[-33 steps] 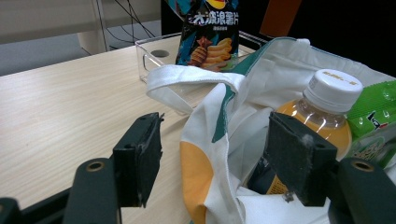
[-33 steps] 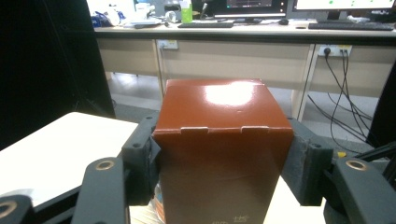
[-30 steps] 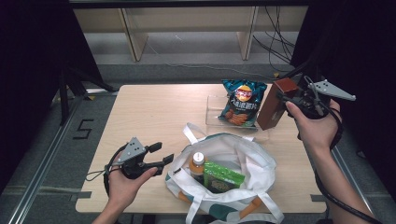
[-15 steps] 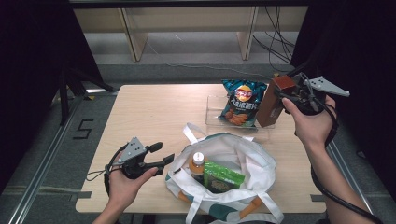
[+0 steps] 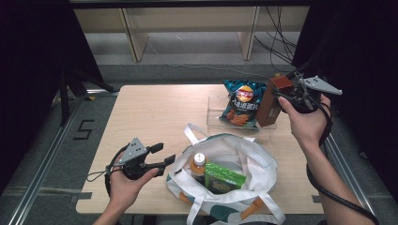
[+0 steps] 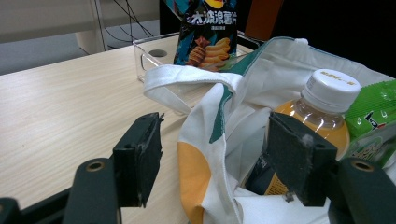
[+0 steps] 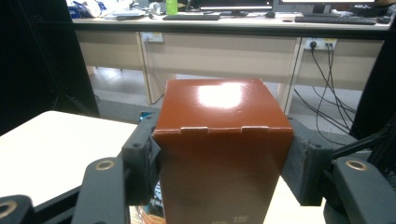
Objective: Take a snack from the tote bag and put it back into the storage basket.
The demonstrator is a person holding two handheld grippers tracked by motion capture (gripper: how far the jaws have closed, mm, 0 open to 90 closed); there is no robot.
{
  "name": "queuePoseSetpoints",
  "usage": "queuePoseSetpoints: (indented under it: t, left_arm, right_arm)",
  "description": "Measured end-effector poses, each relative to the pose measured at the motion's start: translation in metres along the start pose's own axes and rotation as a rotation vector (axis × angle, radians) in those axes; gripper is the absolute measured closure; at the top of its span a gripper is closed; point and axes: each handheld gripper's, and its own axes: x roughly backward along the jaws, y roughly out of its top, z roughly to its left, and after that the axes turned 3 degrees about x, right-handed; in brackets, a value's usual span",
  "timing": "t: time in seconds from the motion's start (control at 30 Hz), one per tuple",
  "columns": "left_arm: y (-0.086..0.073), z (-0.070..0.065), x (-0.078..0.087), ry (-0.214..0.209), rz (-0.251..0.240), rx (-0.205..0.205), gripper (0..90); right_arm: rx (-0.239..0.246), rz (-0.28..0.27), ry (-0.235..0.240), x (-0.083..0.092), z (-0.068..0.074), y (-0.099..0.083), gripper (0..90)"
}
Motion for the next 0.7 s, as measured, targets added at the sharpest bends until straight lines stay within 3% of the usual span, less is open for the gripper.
queuePoseSetpoints:
  t: [0.13,0.17,0.27,0.3,0.37,0.4,0.47,0.6,0.7]
  left_arm:
    - [0.000,0.000,0.000,-0.001,0.001,0.001,35.3]
    - [0.000,0.000,0.000,-0.001,0.001,0.000,35.3]
    - [0.000,0.000,0.000,-0.004,-0.002,0.001,35.3]
    - [0.000,0.000,0.000,-0.009,-0.006,0.001,35.3]
    - [0.000,0.000,0.000,0.001,0.002,-0.001,35.3]
    - [0.000,0.001,0.000,0.001,0.004,-0.001,35.3]
    - [0.000,0.001,0.000,-0.001,0.000,0.000,35.3]
    - [0.000,0.000,0.000,0.002,0.003,0.000,35.3]
    - [0.000,0.001,0.000,-0.008,-0.006,0.001,35.3]
  right_arm:
    - [-0.020,0.004,-0.013,-0.004,0.001,-0.002,39.4]
    - [0.009,-0.002,-0.009,-0.006,-0.002,-0.003,39.4]
    - [-0.001,0.009,-0.008,-0.007,0.000,-0.004,39.4]
    - [0.018,0.005,-0.008,-0.008,-0.001,-0.005,39.4]
    - [-0.012,0.017,-0.009,-0.009,0.000,-0.005,39.4]
    - [0.009,0.009,-0.007,-0.010,-0.001,-0.006,39.4]
    - [-0.015,0.012,-0.018,-0.011,0.000,-0.007,39.4]
    - [-0.005,0.003,-0.031,-0.013,-0.002,-0.007,39.4]
    - [-0.036,0.006,-0.049,-0.014,0.000,-0.007,39.4]
